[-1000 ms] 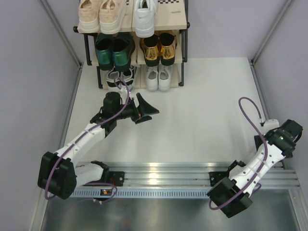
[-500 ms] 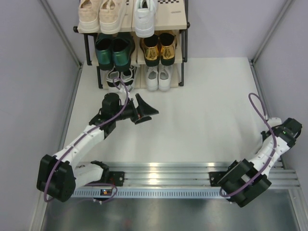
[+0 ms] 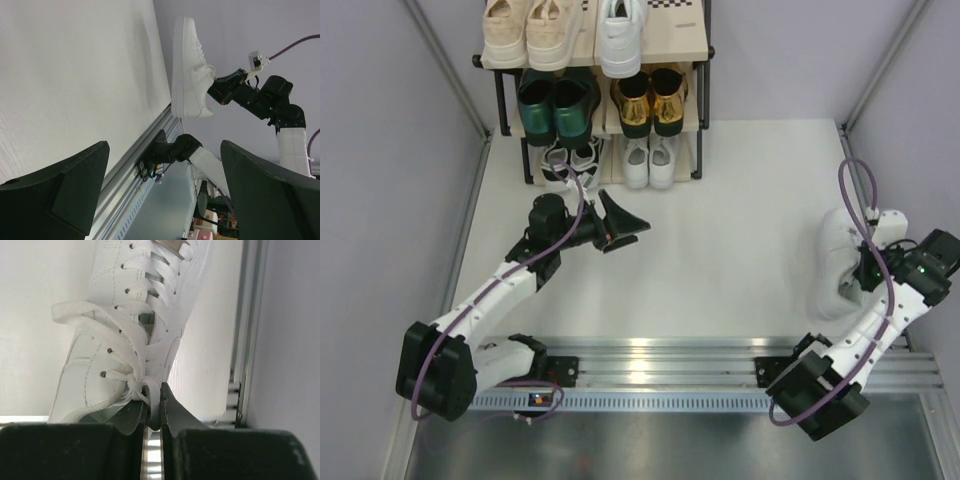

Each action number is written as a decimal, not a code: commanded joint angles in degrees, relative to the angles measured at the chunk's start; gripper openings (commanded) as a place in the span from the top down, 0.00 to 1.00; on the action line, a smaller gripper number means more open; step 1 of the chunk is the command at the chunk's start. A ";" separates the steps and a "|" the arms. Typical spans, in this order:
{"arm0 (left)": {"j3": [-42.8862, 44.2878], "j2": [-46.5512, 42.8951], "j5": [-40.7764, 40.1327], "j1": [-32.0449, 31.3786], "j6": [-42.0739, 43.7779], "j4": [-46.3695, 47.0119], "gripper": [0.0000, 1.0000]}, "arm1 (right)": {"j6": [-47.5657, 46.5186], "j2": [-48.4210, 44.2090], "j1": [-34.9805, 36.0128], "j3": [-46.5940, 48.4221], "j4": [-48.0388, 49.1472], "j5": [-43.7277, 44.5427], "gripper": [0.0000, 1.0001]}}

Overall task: Place and organize the shoes onto the shoe shelf
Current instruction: Pick up the shoe.

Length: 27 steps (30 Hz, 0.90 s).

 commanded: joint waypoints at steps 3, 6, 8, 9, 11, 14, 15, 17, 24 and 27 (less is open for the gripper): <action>-0.03 0.70 0.22 -0.90 -5.37 10.62 0.02 | -3.03 -0.21 9.40 9.76 -3.21 -25.07 1.00; 0.15 2.19 -1.27 -2.47 -10.20 19.14 0.02 | 6.39 -0.21 23.96 9.94 4.05 -24.93 1.00; 2.59 3.42 -3.29 -4.84 -10.31 21.89 0.02 | 10.04 0.32 31.21 10.55 7.67 -25.36 1.00; 3.57 4.47 -4.08 -5.72 -9.61 21.97 0.02 | 13.28 0.84 37.68 10.90 11.25 -27.53 1.00; 5.76 5.27 -6.70 -8.61 -8.82 21.97 0.02 | 13.66 4.51 40.20 14.58 10.77 -30.89 1.00; 6.83 5.88 -11.01 -12.05 -7.15 22.06 0.02 | 9.46 9.10 47.39 20.83 6.55 -29.58 1.00; 6.91 5.97 -11.81 -12.76 -6.36 22.06 0.02 | 9.27 9.80 52.63 21.79 5.93 -29.23 1.00; 6.92 6.15 -13.22 -14.68 -6.18 22.06 0.02 | 9.53 11.04 56.45 23.38 6.71 -29.23 1.00; 5.34 5.27 -20.51 -18.56 -5.83 22.06 0.02 | 10.77 11.83 64.72 24.00 11.38 -32.64 1.00; 4.11 4.75 -25.34 -19.79 -4.96 21.89 0.02 | 7.62 11.83 65.17 24.70 9.63 -34.93 1.00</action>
